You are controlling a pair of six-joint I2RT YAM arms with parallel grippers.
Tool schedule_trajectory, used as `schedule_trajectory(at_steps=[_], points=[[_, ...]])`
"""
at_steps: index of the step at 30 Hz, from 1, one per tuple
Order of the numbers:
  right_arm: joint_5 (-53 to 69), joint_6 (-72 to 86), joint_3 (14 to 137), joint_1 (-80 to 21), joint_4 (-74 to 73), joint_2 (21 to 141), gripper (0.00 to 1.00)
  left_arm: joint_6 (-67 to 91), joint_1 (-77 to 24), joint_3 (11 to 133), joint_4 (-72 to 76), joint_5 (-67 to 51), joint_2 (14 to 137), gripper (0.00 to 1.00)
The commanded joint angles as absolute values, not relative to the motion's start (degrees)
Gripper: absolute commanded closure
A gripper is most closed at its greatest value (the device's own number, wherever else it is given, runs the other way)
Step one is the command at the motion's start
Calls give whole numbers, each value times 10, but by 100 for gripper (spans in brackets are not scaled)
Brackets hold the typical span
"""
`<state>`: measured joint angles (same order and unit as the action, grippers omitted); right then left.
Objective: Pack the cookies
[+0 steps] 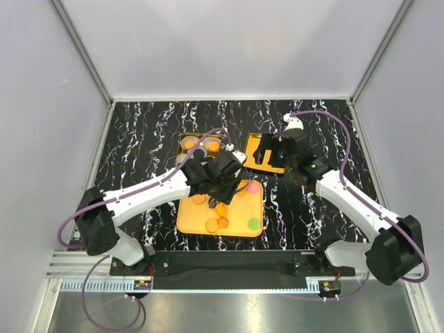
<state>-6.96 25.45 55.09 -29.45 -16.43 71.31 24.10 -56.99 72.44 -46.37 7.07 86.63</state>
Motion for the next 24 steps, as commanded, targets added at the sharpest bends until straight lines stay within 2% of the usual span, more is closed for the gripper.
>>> schedule_trajectory(at_steps=[1, 24], points=[[-80, 248, 571, -294, -156, 701, 0, 249, -574, 719, -435, 68, 865, 53], [-78, 248, 573, -295, -155, 708, 0, 258, -580, 698, -443, 82, 851, 53]])
